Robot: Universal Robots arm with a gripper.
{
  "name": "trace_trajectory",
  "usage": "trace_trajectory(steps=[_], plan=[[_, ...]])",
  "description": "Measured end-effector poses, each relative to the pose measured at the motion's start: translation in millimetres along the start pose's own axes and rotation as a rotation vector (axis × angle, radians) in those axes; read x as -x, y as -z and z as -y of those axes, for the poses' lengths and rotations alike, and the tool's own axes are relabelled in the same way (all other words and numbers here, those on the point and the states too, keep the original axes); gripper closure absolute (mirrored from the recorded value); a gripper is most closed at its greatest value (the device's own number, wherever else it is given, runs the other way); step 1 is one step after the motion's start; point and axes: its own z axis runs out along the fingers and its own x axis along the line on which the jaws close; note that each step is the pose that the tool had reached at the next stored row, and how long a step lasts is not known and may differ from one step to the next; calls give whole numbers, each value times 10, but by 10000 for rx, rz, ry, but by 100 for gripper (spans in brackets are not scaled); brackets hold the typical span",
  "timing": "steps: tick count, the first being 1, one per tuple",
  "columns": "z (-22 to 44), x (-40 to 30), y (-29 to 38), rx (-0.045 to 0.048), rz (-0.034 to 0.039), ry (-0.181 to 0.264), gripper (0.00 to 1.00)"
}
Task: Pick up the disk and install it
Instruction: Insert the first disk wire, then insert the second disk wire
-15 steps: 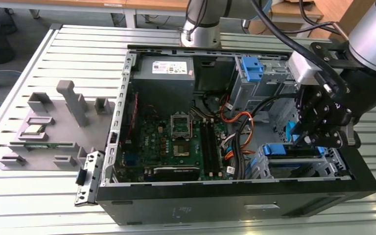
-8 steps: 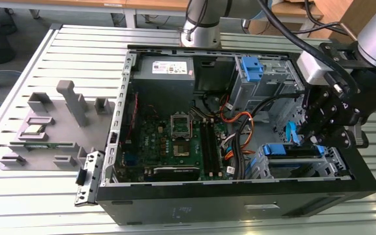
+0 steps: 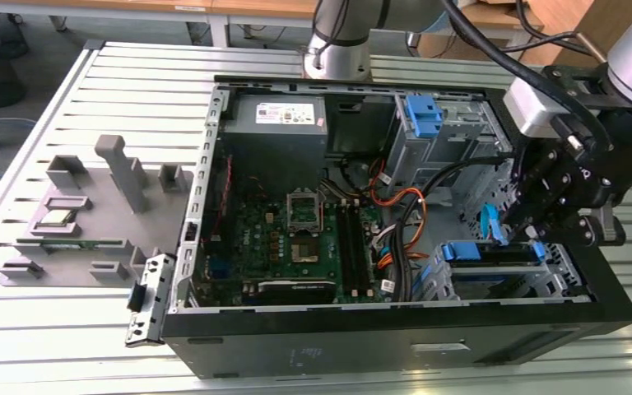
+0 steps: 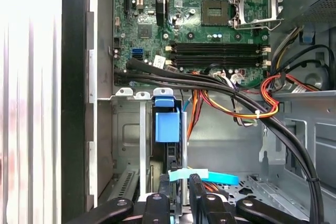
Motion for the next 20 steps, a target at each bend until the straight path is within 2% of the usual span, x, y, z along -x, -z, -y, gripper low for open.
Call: trace_trajectory(steps=[5,14,20], plan=[[-1,1,28,0,0,0,71],[4,1,32,0,-1,0,71],[67,2,32,0,-1,0,71]])
